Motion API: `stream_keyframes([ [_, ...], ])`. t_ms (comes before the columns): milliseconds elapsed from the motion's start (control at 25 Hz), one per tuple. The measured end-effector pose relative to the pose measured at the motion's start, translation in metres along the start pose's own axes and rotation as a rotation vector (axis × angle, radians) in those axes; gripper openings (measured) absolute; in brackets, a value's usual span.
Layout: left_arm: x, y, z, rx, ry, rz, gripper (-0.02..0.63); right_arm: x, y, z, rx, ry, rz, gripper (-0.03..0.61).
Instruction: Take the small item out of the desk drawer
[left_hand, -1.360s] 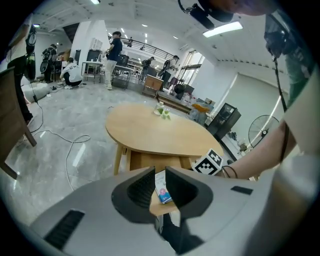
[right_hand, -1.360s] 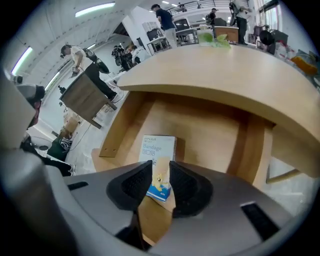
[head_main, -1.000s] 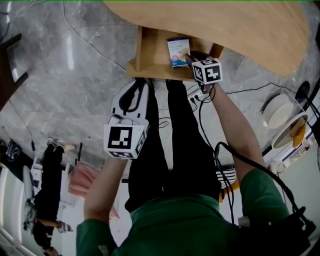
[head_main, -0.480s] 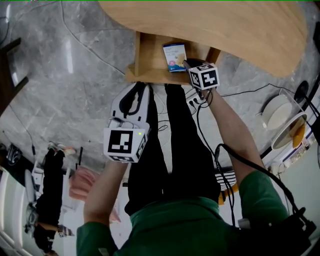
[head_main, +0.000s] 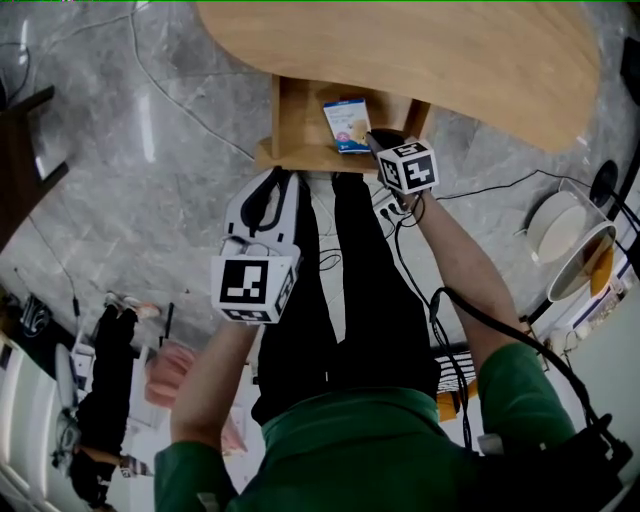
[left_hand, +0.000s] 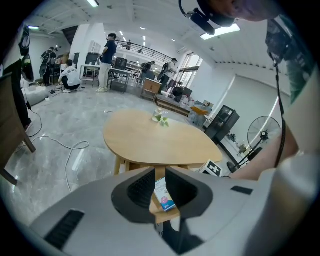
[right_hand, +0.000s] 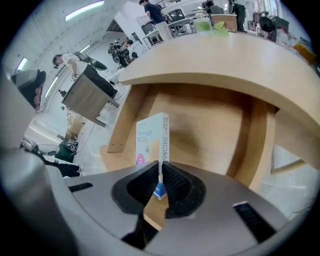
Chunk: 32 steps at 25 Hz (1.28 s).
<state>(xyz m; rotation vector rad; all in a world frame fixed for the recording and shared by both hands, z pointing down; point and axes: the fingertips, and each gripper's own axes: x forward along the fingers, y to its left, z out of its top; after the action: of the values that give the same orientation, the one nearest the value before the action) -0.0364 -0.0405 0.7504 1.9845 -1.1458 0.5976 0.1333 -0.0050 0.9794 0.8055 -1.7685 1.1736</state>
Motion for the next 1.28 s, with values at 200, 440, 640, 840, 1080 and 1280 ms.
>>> stream_keyframes([
  [200,-0.011,-0.011,0.014,0.014,-0.023,0.0,0.075,-0.022,0.014,0.005,0.004,-0.031,0.04,0.046],
  [440,-0.034,-0.029,0.044,0.034,-0.068,0.005,0.075,-0.067,0.028,0.02,0.038,-0.095,0.07,0.046],
  [640,-0.046,-0.045,0.052,0.042,-0.084,0.007,0.075,-0.101,0.03,0.036,0.072,-0.168,0.088,0.044],
  [840,-0.051,-0.058,0.062,0.044,-0.103,0.01,0.075,-0.129,0.012,0.069,0.086,-0.239,0.07,0.044],
  [1080,-0.055,-0.052,0.061,0.014,-0.11,0.031,0.075,-0.135,-0.005,0.116,0.057,-0.265,0.049,0.044],
  [1280,-0.065,-0.038,0.052,-0.034,-0.123,0.08,0.075,-0.131,-0.001,0.162,0.033,-0.268,0.069,0.044],
])
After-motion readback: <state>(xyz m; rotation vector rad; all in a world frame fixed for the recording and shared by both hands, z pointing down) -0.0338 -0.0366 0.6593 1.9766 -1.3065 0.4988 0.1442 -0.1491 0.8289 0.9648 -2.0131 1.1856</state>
